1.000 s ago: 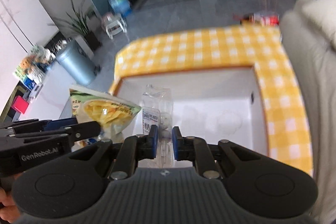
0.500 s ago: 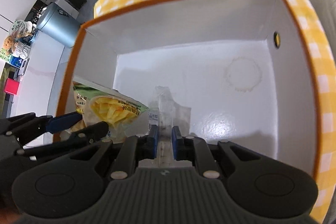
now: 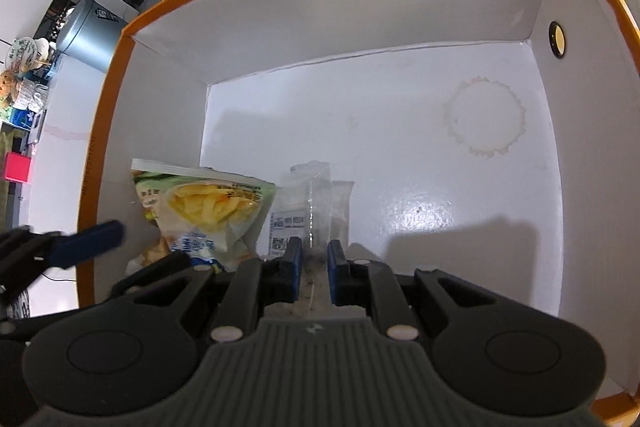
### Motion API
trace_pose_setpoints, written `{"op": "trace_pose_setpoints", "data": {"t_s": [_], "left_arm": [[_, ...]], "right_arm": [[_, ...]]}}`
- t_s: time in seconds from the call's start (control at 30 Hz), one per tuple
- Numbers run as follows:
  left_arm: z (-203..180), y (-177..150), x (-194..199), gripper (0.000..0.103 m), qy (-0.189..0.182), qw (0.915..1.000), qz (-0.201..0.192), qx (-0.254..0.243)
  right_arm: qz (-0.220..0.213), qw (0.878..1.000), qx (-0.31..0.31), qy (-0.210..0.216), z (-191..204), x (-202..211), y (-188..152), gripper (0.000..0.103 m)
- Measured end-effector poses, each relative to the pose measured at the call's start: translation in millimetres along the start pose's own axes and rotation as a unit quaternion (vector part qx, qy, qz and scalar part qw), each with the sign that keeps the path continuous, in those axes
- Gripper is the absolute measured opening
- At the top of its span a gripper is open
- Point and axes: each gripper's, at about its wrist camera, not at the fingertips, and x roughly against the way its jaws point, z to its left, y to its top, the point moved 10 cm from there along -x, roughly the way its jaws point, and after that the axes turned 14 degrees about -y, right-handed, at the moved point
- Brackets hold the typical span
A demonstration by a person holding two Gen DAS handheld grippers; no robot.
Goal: Organize snacks
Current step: 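Carry both bags over the box and open both tools to drop them, then withdraw both tools from the box back toward the remaining snacks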
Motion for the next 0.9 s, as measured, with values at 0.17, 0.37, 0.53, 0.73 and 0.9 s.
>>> {"op": "trace_pose_setpoints", "data": {"t_s": [0.17,0.37,0.53,0.73,0.9], "left_arm": [[1.6,4.2,26.2,0.068,-0.016,0.9993,-0.033,0.007],[3.4,4.7,45.6,0.068,-0.013,0.9985,-0.053,0.009],[0.9,0.2,56.7,0.068,-0.015,0.998,-0.06,0.007],[-0.7,-3.5,75.0,0.068,-0.011,0.997,-0.076,0.007],[-4.6,-7.7,101.0,0.068,-0.013,0.9931,-0.114,0.021]], "right_arm": [[0.0,1.0,0.0,-0.003,-2.6,-1.4,-2.2,0.01],[0.005,1.0,0.015,-0.024,-3.0,-4.4,-7.4,0.016],[-0.012,0.999,0.015,-0.034,-3.5,10.0,-9.0,0.027],[-0.049,0.997,0.034,-0.046,-0.8,50.0,-14.0,0.042],[-0.097,0.993,0.047,-0.044,-3.4,101.2,-22.5,0.049]]}}
